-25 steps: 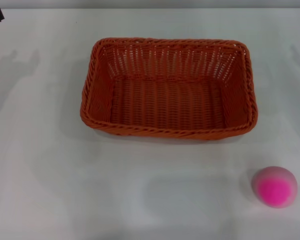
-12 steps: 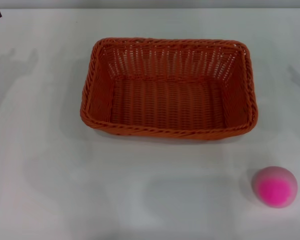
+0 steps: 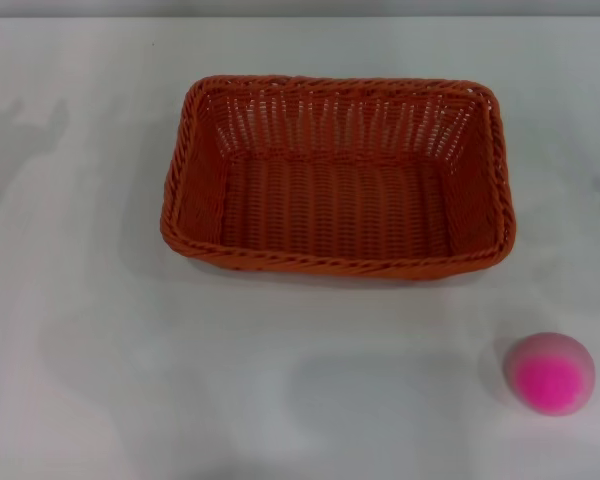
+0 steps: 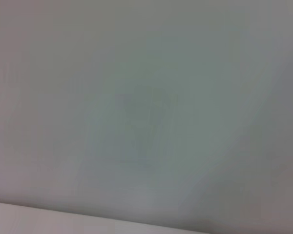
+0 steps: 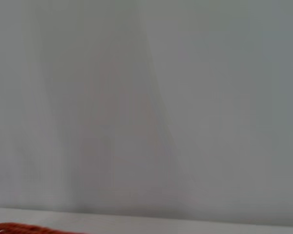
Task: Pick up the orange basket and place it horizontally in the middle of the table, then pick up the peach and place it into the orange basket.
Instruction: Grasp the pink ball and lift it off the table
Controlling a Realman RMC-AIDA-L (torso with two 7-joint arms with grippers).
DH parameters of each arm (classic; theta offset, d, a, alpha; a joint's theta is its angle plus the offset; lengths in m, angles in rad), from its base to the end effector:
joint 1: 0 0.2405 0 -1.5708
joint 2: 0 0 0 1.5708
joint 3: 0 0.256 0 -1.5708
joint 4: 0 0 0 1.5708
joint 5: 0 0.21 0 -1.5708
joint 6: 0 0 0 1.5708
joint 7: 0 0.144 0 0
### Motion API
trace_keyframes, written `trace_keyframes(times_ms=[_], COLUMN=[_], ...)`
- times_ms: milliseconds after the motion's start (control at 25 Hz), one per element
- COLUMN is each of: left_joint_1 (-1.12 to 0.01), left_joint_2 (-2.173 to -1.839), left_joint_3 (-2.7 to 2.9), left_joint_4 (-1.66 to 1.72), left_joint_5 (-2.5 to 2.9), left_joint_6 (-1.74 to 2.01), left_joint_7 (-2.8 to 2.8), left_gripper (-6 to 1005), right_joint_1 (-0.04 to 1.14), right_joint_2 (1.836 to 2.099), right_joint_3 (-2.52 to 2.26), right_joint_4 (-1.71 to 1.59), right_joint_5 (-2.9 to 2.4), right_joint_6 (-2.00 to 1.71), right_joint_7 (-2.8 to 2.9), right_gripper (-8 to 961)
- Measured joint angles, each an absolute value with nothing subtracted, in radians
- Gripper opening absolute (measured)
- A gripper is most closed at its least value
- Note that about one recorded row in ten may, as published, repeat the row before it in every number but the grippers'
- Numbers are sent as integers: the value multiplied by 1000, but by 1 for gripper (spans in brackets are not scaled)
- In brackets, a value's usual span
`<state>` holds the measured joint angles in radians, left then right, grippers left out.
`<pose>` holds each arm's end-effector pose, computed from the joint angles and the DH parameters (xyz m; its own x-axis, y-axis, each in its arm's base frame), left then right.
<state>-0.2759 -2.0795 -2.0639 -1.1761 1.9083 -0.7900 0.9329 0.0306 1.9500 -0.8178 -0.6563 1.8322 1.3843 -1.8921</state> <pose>-0.2848 0.3793 0.0815 0.5022 0.4673 0.7276 0.8640 -0.2355 -0.4451 0.3913 0.2321 0.1021 0.5747 -0.2540 -0.7780 -0.7907 -0.4175 -0.4478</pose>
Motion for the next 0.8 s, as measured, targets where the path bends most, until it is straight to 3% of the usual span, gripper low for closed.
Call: trace_keyframes(times_ms=[800], left_joint_1=[-276], left_joint_2=[-2077], left_joint_3=[-2063], left_joint_4=[-1151], left_joint_5=[1900], left_joint_6=[-802], left_joint_7=[977], left_gripper=[594], right_joint_1=[-96], right_joint_2=[1951], right_joint_3=[-786], right_joint_4=[-658], right_joint_5=[1703], right_joint_6=[1594], right_joint_7=[-1870], right_gripper=[823])
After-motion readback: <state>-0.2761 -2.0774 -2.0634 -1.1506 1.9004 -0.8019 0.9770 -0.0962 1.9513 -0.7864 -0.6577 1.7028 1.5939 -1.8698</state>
